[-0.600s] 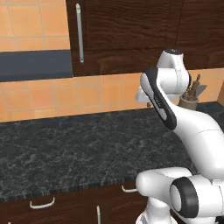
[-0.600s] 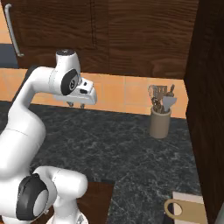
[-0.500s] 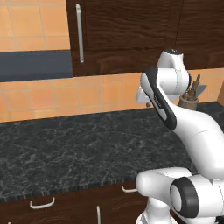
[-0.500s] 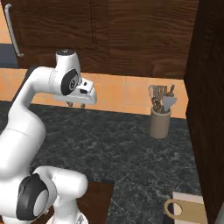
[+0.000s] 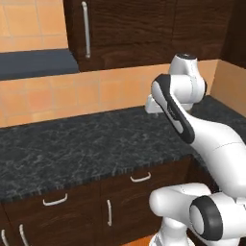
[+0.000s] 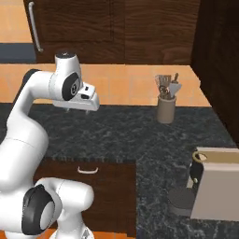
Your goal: Take a straw from the drawer in front and place it inside the glass cup on the dining counter.
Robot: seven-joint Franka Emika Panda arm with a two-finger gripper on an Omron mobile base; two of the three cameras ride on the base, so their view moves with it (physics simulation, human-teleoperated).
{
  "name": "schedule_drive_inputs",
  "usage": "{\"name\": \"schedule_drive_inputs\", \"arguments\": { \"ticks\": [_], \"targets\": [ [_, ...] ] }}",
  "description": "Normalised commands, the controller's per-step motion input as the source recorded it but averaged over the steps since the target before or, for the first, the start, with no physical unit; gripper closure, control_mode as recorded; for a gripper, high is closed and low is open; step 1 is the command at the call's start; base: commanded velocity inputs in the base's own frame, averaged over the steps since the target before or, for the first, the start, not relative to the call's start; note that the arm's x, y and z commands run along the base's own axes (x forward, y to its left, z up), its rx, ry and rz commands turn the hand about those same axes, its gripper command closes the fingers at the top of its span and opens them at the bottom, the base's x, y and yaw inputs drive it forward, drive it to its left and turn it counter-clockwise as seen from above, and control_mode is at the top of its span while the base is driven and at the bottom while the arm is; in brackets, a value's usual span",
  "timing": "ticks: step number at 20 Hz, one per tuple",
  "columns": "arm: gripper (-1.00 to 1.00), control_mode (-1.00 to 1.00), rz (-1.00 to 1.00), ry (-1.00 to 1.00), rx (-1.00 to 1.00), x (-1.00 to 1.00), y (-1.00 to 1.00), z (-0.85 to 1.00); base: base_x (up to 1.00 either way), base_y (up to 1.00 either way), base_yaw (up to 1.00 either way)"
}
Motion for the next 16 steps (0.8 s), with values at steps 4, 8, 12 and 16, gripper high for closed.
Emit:
{"name": "schedule_drive_inputs", "arguments": {
  "ticks": [4,8,12,16],
  "targets": [
    [-1.0,1.0,0.0,0.0,0.0,0.0,0.0,0.0,0.0,0.49,-0.76],
    [-1.0,1.0,0.0,0.0,0.0,0.0,0.0,0.0,0.0,0.47,-0.75],
    [-1.0,1.0,0.0,0.0,0.0,0.0,0.0,0.0,-0.1,0.69,-0.64],
    [-1.0,1.0,0.0,0.0,0.0,0.0,0.0,0.0,-0.38,0.88,-0.53]
  ]
}}
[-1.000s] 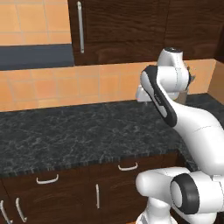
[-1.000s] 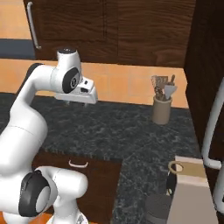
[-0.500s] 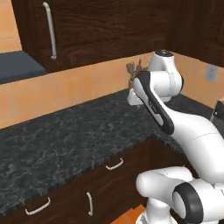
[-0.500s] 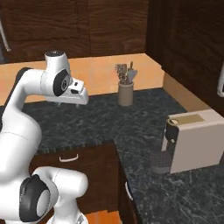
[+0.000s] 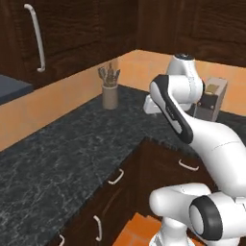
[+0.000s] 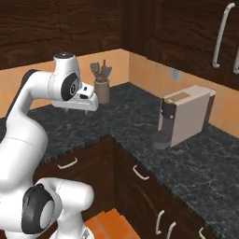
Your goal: Take a straw from the drawer in front and place it inside the glass cup on the dining counter.
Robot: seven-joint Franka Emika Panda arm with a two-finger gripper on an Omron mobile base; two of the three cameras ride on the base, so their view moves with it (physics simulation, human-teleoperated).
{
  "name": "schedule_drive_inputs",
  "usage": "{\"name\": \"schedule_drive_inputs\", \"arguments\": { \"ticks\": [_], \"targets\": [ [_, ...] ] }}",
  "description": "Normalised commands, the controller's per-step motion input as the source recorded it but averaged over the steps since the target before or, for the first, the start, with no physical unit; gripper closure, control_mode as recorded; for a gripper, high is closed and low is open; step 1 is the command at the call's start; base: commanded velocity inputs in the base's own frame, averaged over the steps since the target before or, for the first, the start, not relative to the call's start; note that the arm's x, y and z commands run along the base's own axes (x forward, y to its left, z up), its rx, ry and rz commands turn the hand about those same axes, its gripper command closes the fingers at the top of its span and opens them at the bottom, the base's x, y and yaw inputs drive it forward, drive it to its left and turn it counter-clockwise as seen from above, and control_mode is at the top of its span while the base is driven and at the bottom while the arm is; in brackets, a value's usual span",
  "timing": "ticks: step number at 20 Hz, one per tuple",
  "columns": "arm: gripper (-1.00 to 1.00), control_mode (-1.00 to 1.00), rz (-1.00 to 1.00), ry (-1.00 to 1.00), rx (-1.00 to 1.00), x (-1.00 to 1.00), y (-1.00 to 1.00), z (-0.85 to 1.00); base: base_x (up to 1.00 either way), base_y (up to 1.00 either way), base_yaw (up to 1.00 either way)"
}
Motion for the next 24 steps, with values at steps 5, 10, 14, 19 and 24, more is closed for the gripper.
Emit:
{"name": "schedule_drive_inputs", "arguments": {
  "ticks": [5,10,14,19,24],
  "targets": [
    [-1.0,1.0,0.0,0.0,0.0,0.0,0.0,0.0,-0.32,0.94,-0.38],
    [-1.0,1.0,0.0,0.0,0.0,0.0,0.0,0.0,0.0,0.84,-0.4],
    [-1.0,1.0,0.0,0.0,0.0,0.0,0.0,0.0,0.0,0.81,-0.55],
    [-1.0,-1.0,-0.55,0.0,0.36,0.0,0.41,0.0,0.0,0.0,0.0],
    [-1.0,-1.0,-0.37,0.0,0.55,-0.05,-0.35,-0.14,0.0,0.0,0.0]
  ]
}}
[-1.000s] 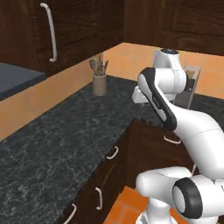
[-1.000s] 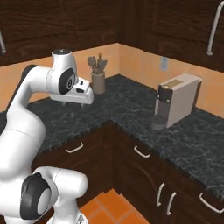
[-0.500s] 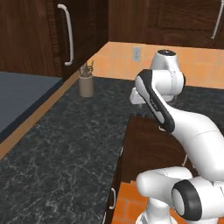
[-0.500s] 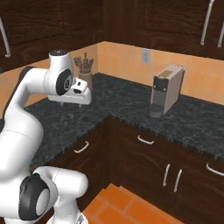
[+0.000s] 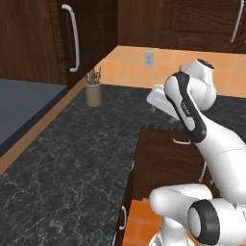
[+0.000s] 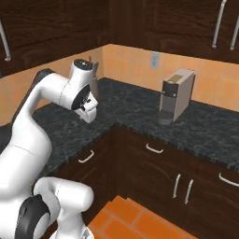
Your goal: Take a straw from the drawer in front and place it inside the glass cup on the dining counter.
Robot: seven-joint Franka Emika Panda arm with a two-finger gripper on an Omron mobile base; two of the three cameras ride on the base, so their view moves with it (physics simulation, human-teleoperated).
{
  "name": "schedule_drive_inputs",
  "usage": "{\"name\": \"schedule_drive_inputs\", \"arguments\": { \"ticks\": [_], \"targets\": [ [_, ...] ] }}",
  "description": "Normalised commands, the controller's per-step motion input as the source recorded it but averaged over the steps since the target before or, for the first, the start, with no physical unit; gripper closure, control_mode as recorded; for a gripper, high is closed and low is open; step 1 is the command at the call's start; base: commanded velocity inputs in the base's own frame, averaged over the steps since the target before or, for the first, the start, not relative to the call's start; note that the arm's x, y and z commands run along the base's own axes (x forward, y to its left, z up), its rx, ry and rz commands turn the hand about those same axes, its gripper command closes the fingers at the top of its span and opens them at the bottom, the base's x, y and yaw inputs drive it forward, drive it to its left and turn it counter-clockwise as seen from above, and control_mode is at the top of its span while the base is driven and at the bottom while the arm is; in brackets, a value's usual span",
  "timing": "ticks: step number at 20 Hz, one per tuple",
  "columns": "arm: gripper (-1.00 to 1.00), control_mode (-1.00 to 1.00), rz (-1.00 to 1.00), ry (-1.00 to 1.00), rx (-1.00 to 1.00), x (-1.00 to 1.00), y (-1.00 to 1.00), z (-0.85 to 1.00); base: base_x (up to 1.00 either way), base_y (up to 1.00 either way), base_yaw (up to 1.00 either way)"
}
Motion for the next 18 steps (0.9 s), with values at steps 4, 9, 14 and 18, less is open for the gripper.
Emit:
{"name": "schedule_drive_inputs", "arguments": {
  "ticks": [4,9,14,18],
  "targets": [
    [-1.0,-1.0,-0.09,-0.03,0.5,0.0,-0.79,-0.69,0.0,0.0,0.0],
    [-1.0,-1.0,0.02,-0.07,0.45,0.0,-0.86,-0.97,0.0,0.0,0.0],
    [-1.0,-1.0,0.15,-0.14,0.34,0.0,-0.21,-1.0,0.0,0.0,0.0],
    [-1.0,-1.0,0.22,-0.17,0.2,0.17,0.03,-0.98,0.0,0.0,0.0]
  ]
}}
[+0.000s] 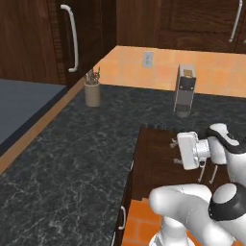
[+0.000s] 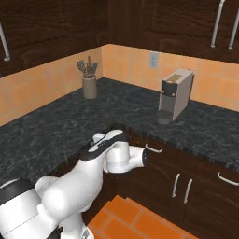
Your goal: Take a straw from the drawer in front and place it inside the glass cup on the dining counter.
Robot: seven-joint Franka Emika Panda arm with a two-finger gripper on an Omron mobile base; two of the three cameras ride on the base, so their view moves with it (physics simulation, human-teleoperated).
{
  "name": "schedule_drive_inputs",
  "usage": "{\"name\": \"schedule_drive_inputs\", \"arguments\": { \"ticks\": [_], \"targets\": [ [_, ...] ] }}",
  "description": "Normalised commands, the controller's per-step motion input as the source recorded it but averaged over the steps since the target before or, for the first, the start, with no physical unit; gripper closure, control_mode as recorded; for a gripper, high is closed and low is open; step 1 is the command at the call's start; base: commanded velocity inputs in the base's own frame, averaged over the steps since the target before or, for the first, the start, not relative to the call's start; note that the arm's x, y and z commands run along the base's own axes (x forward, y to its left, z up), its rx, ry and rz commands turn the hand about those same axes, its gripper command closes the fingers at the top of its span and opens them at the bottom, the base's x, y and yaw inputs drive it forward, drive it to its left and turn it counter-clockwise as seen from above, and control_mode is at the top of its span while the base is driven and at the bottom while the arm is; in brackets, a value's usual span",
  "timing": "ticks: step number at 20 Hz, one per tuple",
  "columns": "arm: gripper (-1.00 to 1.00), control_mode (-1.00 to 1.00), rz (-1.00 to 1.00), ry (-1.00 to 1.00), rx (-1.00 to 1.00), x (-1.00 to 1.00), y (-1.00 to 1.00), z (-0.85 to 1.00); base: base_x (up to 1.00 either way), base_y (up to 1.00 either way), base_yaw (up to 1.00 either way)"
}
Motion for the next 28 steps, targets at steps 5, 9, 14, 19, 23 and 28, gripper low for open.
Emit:
{"name": "schedule_drive_inputs", "arguments": {
  "ticks": [5,9,14,19,23,28],
  "targets": [
    [-1.0,-1.0,0.27,-0.18,0.13,0.42,0.14,-0.81,0.0,0.0,0.0],
    [-1.0,-1.0,0.23,-0.19,0.07,0.57,0.22,-0.57,0.0,0.0,0.0],
    [-1.0,-1.0,0.19,-0.17,0.04,0.66,0.14,-0.43,0.0,0.0,0.0],
    [-1.0,-1.0,0.14,-0.07,0.04,0.54,0.14,-0.49,0.0,0.0,0.0],
    [-1.0,-1.0,0.09,-0.01,0.08,0.34,0.14,-0.52,0.0,0.0,0.0],
    [-1.0,-1.0,0.03,-0.03,0.15,0.08,0.14,-0.2,0.0,0.0,0.0]
  ]
}}
